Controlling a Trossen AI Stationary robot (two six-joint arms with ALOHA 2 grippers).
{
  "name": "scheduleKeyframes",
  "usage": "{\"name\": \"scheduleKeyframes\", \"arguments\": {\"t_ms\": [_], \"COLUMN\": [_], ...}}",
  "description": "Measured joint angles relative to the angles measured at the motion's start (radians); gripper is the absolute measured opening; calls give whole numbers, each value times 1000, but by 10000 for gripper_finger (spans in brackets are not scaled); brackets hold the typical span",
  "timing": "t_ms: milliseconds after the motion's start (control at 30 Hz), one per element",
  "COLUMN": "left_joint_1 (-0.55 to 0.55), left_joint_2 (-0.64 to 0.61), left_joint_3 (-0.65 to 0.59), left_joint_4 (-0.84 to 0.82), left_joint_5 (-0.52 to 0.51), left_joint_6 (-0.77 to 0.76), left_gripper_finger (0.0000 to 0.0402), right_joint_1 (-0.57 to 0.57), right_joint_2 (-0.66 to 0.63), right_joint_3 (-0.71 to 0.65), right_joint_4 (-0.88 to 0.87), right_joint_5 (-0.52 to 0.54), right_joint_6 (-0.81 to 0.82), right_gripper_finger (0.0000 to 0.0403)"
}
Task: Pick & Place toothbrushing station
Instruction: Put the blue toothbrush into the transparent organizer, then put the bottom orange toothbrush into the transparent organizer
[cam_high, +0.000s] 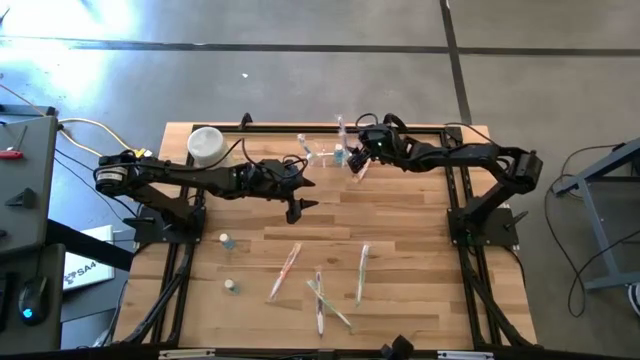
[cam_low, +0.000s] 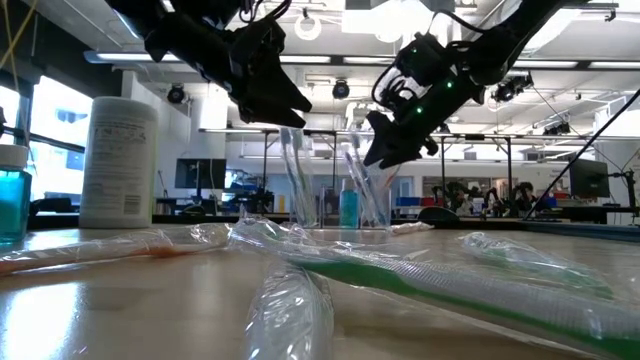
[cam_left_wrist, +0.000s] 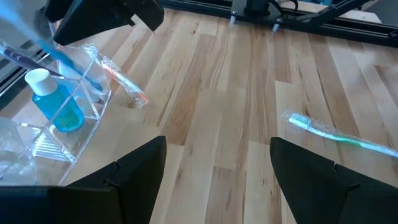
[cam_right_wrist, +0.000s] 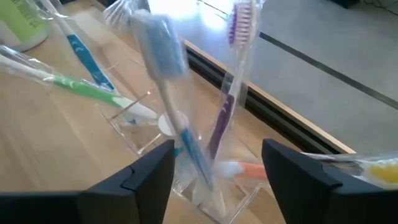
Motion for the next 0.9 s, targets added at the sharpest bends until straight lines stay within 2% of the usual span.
{"name": "scheduleKeyframes", "arguments": {"t_ms": [367,567,800,900], "left_joint_1": [0,0,0,0], "left_joint_2": [0,0,-40,-73], "left_joint_3": [0,0,0,2], "left_joint_4": [-4,-7,-93,-155], "left_joint_5": [1,3,4,74], "left_joint_6": [-8,-9,-14,2], "left_gripper_finger": [283,283,283,283], "right_joint_1": [-2,1,7,23], "right_joint_2": [-8,-76,-162,-205], "right_joint_3": [-1,-1,-1,-1], "right_joint_4": [-45,-62,-133,-195], "right_joint_5": [4,4,2,-7], "right_joint_6": [-25,-27,-27,-26], "right_gripper_finger": [235,235,223,215]}}
